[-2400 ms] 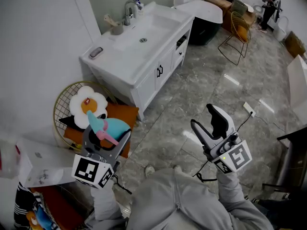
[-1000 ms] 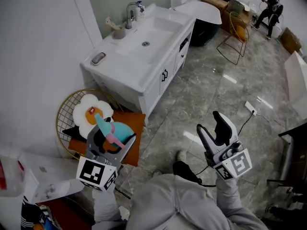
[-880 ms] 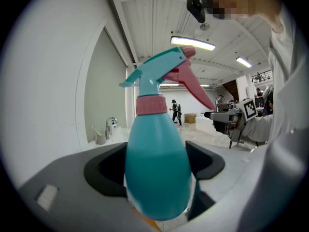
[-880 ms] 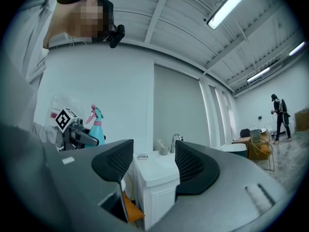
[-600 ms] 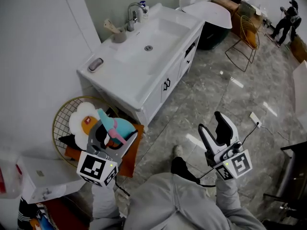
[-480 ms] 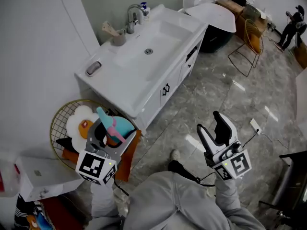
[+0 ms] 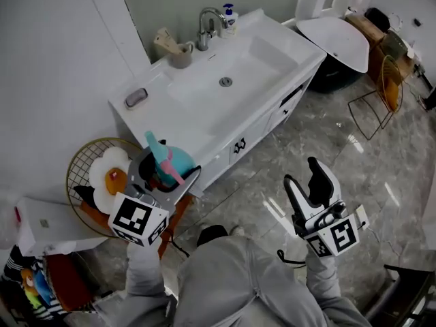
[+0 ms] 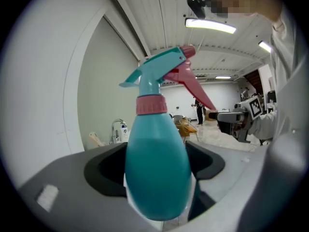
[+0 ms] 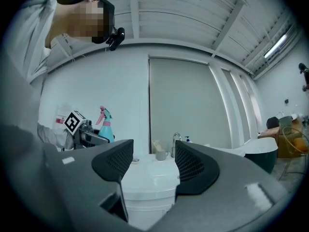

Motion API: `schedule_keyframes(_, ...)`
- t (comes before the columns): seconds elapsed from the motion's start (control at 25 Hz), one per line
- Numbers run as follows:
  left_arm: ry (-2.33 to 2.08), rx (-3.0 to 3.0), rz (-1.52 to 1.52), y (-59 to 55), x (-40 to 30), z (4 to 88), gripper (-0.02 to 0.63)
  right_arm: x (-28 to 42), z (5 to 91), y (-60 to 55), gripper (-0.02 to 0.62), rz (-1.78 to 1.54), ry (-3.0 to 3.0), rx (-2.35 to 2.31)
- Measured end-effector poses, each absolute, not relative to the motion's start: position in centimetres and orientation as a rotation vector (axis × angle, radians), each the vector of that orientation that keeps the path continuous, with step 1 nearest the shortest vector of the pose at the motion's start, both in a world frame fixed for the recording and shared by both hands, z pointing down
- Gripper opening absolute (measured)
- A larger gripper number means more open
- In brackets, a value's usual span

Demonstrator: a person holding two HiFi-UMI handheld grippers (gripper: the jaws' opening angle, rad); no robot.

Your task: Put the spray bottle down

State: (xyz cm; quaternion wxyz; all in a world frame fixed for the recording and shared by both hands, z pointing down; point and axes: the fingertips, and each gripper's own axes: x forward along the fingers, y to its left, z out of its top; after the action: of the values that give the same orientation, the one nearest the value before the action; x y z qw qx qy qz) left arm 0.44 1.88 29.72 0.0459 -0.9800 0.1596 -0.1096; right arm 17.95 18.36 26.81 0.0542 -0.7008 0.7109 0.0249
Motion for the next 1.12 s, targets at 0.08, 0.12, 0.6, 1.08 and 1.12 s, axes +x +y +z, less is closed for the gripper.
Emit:
schedule_keyframes(0.08, 0.526, -3.000, -0.338, 0.2, 1.4, 30.0, 0.419, 19.1, 27.0, 17.1, 0.272, 0.057, 2.170, -2.109)
schedule_keyframes(0.12, 0.545, -3.002, -0.346, -0.8, 1.8, 30.4, 0.419, 19.5, 27.2, 16.5, 0.272, 0.047, 2.174, -2.102)
schedule_keyframes(0.6, 0.778, -3.009, -0.329, -14.0, 4.5, 35.5, 0.419, 23.5, 27.5, 3.0, 0.272, 0.042, 2.261, -1.992)
schedule_keyframes(1.08, 1.208, -2.928, -0.282, -24.3, 0.1, 41.4, 0.419, 21.3, 29.1, -11.2, 0.272, 0.005, 2.489, -1.769)
schedule_keyframes(1.12, 1.239, -2.922, -0.278, -24.6, -0.4, 41.7, 0.419, 21.1, 29.3, -12.1, 0.272, -0.004, 2.504, -1.748)
